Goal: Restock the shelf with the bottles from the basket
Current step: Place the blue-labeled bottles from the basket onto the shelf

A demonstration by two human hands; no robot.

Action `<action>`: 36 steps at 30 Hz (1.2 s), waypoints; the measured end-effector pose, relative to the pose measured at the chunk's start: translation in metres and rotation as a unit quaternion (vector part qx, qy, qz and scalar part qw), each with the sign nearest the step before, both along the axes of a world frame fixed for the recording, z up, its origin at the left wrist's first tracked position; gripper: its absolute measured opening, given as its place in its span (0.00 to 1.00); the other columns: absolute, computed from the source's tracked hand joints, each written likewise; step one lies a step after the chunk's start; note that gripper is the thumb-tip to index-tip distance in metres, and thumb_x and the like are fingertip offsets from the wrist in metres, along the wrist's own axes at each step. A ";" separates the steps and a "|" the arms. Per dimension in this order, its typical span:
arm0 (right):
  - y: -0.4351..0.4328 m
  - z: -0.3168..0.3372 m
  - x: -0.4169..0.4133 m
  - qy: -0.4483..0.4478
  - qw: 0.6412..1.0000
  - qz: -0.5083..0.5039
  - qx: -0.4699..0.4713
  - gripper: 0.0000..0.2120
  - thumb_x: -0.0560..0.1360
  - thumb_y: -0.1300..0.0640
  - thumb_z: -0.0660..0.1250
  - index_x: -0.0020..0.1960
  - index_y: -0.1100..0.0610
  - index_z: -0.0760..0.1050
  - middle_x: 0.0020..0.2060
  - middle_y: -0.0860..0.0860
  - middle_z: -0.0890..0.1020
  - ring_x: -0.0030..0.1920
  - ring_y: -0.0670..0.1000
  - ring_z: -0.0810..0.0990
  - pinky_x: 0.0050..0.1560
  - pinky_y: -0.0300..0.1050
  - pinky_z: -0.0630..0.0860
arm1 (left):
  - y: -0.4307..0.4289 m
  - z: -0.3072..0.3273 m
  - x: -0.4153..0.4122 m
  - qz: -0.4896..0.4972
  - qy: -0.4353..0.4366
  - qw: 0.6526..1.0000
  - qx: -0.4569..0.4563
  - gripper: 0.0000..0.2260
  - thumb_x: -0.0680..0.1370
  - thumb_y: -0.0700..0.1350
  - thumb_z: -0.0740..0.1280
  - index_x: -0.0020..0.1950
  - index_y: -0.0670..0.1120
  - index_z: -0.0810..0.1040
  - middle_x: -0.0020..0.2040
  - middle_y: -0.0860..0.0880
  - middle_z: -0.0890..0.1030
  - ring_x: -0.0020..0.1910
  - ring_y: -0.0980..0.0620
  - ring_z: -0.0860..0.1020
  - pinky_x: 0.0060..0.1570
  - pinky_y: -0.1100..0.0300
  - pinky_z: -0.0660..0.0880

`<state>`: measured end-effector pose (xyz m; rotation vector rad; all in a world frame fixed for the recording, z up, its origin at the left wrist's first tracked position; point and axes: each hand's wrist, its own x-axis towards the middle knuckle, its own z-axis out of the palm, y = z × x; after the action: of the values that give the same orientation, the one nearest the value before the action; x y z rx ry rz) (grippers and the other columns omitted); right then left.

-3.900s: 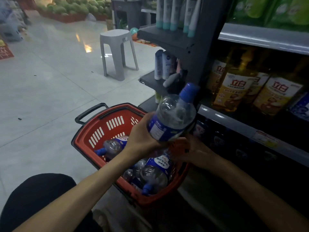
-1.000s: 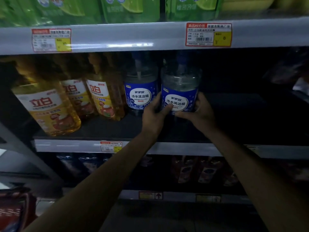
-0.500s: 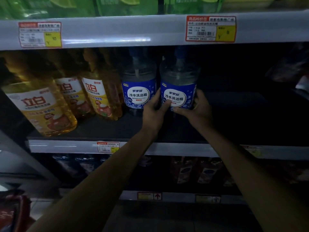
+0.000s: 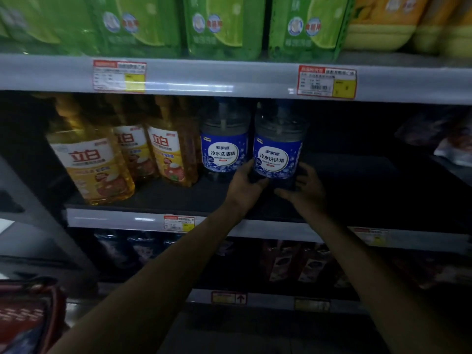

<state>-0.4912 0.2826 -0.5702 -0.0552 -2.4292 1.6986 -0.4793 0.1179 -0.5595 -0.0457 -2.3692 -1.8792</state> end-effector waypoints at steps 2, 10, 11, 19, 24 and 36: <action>0.003 0.001 0.013 -0.014 1.000 0.002 0.021 0.44 0.65 0.60 0.83 0.75 0.47 0.66 0.67 0.52 0.76 0.60 0.49 0.76 0.61 0.49 0.77 | -0.002 0.005 0.011 -0.005 -0.016 1.000 -0.014 0.26 0.80 0.36 0.71 0.77 0.45 0.69 0.66 0.55 0.74 0.66 0.58 0.70 0.66 0.63 0.69; -0.021 0.027 0.071 0.001 0.978 0.023 0.207 0.38 0.71 0.49 0.77 0.77 0.50 0.64 0.71 0.52 0.74 0.70 0.55 0.73 0.67 0.53 0.74 | -0.037 0.025 0.072 -0.032 0.047 0.967 -0.250 0.29 0.79 0.48 0.71 0.80 0.51 0.67 0.75 0.47 0.74 0.73 0.46 0.73 0.68 0.56 0.73; -0.026 0.032 0.078 0.006 0.973 0.030 0.230 0.37 0.72 0.49 0.76 0.77 0.50 0.64 0.72 0.53 0.72 0.71 0.56 0.72 0.68 0.52 0.73 | -0.044 0.029 0.082 -0.028 0.059 0.957 -0.283 0.31 0.79 0.50 0.71 0.80 0.52 0.66 0.75 0.47 0.73 0.73 0.46 0.73 0.68 0.54 0.73; -0.077 0.052 0.156 0.078 0.914 0.116 0.381 0.43 0.71 0.33 0.65 0.80 0.47 0.56 0.79 0.57 0.55 0.79 0.62 0.56 0.74 0.63 0.63 | -0.126 0.048 0.174 -0.009 0.073 0.877 -0.474 0.39 0.77 0.61 0.65 0.84 0.55 0.53 0.81 0.49 0.64 0.78 0.43 0.64 0.72 0.43 0.69; -0.120 0.057 0.209 0.073 0.881 0.191 0.427 0.46 0.76 0.34 0.65 0.83 0.45 0.43 0.81 0.52 0.37 0.81 0.58 0.35 0.80 0.59 0.43 | -0.197 0.046 0.243 0.006 0.054 0.847 -0.529 0.40 0.76 0.65 0.64 0.84 0.58 0.52 0.84 0.50 0.59 0.82 0.45 0.59 0.77 0.45 0.63; -0.243 0.018 0.268 0.125 0.756 0.423 0.484 0.44 0.79 0.38 0.63 0.82 0.43 0.37 0.81 0.52 0.32 0.79 0.57 0.29 0.79 0.57 0.35 | -0.338 -0.026 0.397 0.089 -0.041 0.837 -0.539 0.35 0.74 0.62 0.67 0.80 0.56 0.66 0.75 0.51 0.74 0.70 0.47 0.76 0.67 0.51 0.75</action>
<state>-0.2229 0.0397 -0.5520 1.4588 -2.9140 0.2470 -0.0828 -0.2204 -0.5854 0.1538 -2.9961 -0.2816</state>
